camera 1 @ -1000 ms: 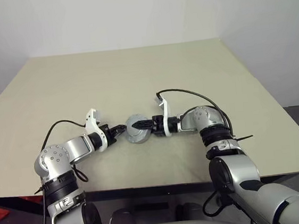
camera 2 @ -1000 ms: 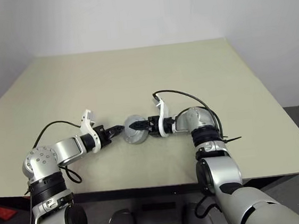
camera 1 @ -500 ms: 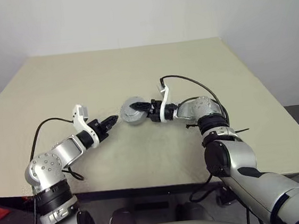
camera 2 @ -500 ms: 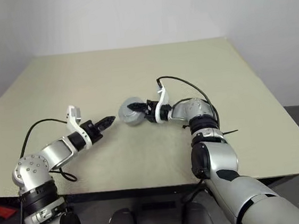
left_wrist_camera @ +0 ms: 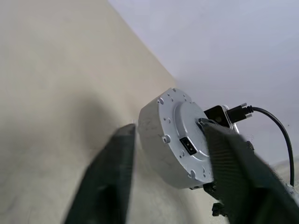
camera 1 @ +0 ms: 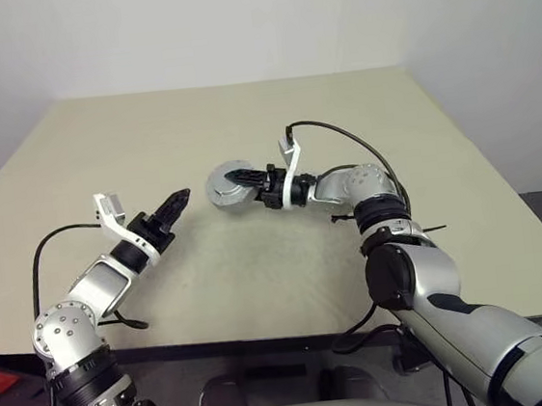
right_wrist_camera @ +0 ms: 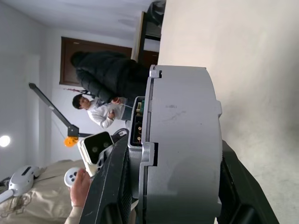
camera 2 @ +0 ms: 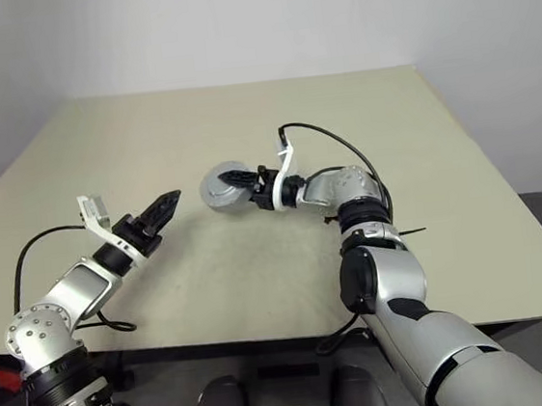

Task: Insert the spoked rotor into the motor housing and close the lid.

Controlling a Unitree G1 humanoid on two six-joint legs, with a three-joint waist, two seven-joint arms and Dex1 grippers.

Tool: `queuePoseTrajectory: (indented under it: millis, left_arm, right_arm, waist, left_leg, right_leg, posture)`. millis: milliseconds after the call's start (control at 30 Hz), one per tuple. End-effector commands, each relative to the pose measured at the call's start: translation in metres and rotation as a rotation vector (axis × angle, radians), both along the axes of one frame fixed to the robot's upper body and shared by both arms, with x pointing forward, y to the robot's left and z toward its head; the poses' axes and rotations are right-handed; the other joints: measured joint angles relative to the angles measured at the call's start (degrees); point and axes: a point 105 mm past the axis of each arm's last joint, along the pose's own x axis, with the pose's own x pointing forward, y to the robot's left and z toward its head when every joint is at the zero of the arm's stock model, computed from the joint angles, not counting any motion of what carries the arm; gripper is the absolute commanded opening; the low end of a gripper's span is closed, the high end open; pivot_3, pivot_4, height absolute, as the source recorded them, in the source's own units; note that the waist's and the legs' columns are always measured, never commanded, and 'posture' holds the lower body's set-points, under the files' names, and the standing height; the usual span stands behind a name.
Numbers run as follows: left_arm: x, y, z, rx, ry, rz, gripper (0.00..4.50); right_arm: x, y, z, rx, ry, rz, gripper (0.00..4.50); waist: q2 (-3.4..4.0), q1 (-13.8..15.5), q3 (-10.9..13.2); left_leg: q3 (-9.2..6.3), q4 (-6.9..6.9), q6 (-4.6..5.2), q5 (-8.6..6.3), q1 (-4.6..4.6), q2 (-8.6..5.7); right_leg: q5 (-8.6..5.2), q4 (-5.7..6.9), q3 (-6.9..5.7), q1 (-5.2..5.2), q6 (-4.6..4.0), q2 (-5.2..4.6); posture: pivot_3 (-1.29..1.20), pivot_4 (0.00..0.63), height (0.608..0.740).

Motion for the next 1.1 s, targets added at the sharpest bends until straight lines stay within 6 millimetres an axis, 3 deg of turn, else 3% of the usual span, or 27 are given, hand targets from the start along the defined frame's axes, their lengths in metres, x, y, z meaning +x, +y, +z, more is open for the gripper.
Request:
queuePoseTrajectory:
  millis: [33,133,167,333,667,1100]
  left_arm:
    - [-0.001,-0.003,0.01,-0.03,-0.045,-0.022,3.44]
    - [-0.002,-0.009,0.007,-0.057,-0.024,-0.055,4.38]
    - [-0.002,-0.012,0.005,-0.087,0.0,-0.069,4.47]
    - [-0.002,-0.021,0.009,-0.191,-0.002,-0.136,4.47]
    - [0.0,-0.038,0.014,-0.312,-0.005,-0.197,4.47]
    - [-0.008,-0.02,0.025,-0.353,-0.066,-0.149,4.47]
  right_arm:
    - [0.004,0.003,0.035,0.102,-0.065,0.012,2.09]
    - [0.001,0.003,0.039,0.12,-0.059,0.034,2.09]
    - [-0.001,0.004,0.042,0.132,-0.06,0.05,2.09]
    - [-0.013,0.01,0.051,0.154,-0.06,0.129,2.09]
    - [-0.025,0.017,0.051,0.141,-0.058,0.177,2.09]
    - [-0.017,0.014,0.045,0.108,-0.058,0.131,2.09]
  waist:
    - [0.0,0.2,0.0]
    - [-0.01,0.2,0.0]
    - [0.0,0.3,0.0]
    - [-0.01,0.3,0.0]
    - [-0.03,0.4,0.0]
    - [-0.04,0.4,0.0]
  left_leg:
    - [0.0,0.05,0.0,0.0,-0.03,0.0]
    - [0.0,0.18,-0.03,0.01,-0.12,0.01]
    - [0.0,0.19,-0.06,0.03,-0.09,0.01]
    - [0.0,0.24,-0.28,0.16,0.03,0.02]
    - [0.0,0.23,-0.31,0.18,-0.02,0.02]
    - [-0.01,0.24,-0.32,0.19,0.0,0.01]
  right_leg:
    - [0.0,0.1,0.02,-0.07,0.0,0.0]
    - [-0.01,0.39,0.07,-0.19,0.0,0.0]
    - [-0.01,0.46,0.08,-0.19,0.0,0.0]
    - [-0.01,0.67,0.17,-0.19,0.01,0.01]
    - [-0.01,0.63,0.16,-0.2,0.02,0.01]
    - [-0.01,0.65,0.18,-0.2,0.04,0.01]
  posture:
    - [0.0,0.0,0.74]
    - [0.0,0.0,0.74]
    - [0.0,0.0,0.74]
    - [0.0,0.0,0.74]
    - [0.0,0.0,0.74]
    - [0.0,0.0,0.74]
